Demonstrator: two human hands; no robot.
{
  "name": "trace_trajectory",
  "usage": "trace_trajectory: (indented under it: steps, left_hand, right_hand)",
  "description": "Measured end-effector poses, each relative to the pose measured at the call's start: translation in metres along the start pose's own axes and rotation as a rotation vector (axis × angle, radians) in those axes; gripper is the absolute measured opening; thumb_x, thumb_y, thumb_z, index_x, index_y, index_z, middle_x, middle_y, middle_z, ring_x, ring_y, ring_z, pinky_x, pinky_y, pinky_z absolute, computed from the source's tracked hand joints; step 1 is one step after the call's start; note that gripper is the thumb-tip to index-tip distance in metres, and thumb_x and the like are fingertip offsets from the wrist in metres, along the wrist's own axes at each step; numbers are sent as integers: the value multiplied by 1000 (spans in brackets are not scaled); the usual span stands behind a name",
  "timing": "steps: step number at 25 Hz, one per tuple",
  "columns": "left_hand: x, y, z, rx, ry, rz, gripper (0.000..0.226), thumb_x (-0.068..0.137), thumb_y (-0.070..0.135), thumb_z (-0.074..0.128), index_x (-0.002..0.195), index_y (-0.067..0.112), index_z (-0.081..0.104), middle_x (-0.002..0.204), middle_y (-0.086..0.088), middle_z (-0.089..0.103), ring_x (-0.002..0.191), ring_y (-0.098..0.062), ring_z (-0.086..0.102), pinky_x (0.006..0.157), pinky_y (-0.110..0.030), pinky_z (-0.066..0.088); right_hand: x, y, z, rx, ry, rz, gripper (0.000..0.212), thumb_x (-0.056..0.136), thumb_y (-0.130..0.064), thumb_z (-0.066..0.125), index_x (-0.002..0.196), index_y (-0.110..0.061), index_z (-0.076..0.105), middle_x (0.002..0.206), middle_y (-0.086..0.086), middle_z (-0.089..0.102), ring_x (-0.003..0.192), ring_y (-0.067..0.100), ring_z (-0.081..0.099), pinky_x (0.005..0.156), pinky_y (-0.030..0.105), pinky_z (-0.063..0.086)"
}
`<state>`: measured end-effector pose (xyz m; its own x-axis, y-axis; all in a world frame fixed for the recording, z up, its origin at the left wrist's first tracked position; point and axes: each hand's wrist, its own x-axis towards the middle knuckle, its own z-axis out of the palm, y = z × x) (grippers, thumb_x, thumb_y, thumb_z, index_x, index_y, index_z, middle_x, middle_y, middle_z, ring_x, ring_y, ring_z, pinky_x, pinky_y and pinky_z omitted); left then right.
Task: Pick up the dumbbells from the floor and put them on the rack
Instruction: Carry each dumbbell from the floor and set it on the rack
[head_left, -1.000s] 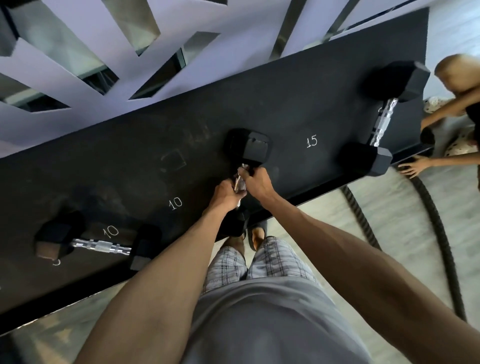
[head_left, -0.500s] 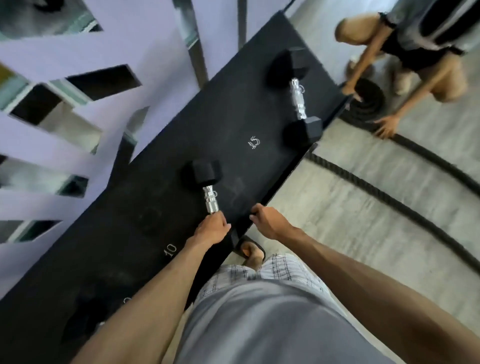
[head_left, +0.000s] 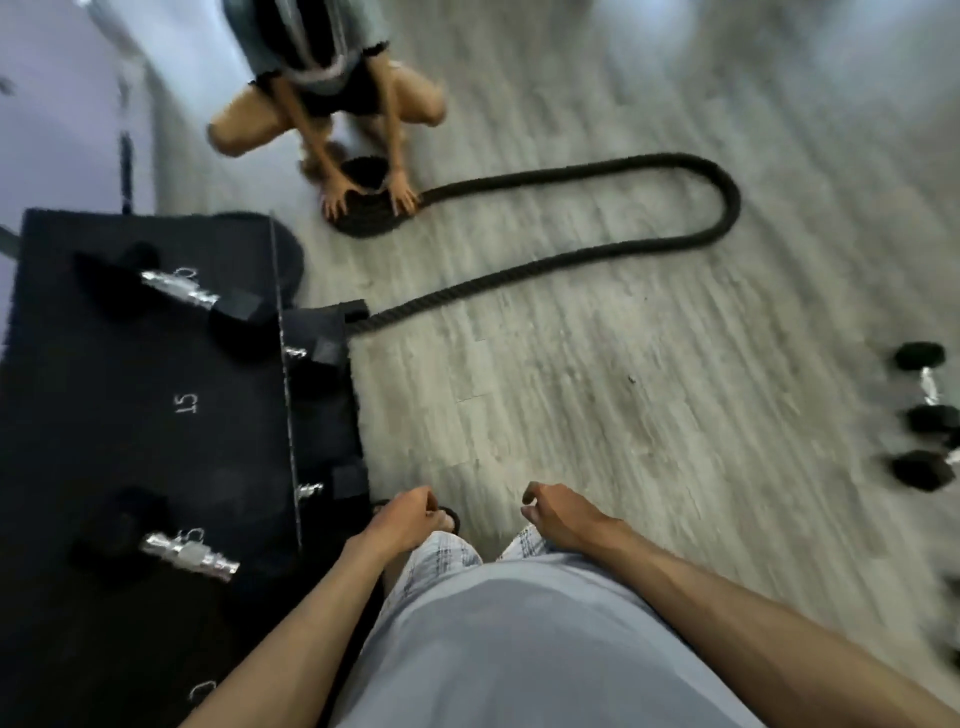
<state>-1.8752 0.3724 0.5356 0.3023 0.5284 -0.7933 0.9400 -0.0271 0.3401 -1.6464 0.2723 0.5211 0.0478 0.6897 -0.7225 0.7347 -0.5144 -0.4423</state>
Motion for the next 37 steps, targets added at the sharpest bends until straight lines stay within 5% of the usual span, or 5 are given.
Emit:
trace_trajectory:
  steps: [3,8,18,25,37]
  left_hand:
    - [14,54,18,160,-34,129,24,95,30,56,103,8,63,101,-8,69,100,-27,65,79,-32,46]
    - [31,134,44,318,-116,259,10,92,32,60,91,21,59,78,6,61,85,-21,62,73,-31,46]
    - [107,344,98,683,-384,540,6,91,23,60,93,20,55,85,-2,65,87,-26,66,80,-33,51]
    - [142,500,143,971,-507,686,16,95,31,57,102,17,60,100,-7,69,84,-20,62,71,-29,45]
    - [125,697,317,1219,-610,733,16,96,34,56,101,18,58,97,-8,69,79,-22,66,72,-31,51]
  right_hand:
    - [-46,71,1,187,96,142,29,97,-30,48,118,-13,60,117,16,67,108,32,62,83,35,46]
    - [-116,152,20,472,245,360,25,98,-25,47,117,-16,61,116,9,68,104,25,63,82,30,46]
    - [-162,239,3,869,442,695,32,95,-15,42,114,-12,67,116,9,71,110,26,64,91,31,47]
    - [-189,319,-49,1104,673,925,28,99,-20,43,118,-12,63,116,9,70,106,24,64,87,29,48]
    - [-254,481,-48,1372,834,1031,21,95,-24,48,106,-14,63,105,10,71,98,26,65,80,34,50]
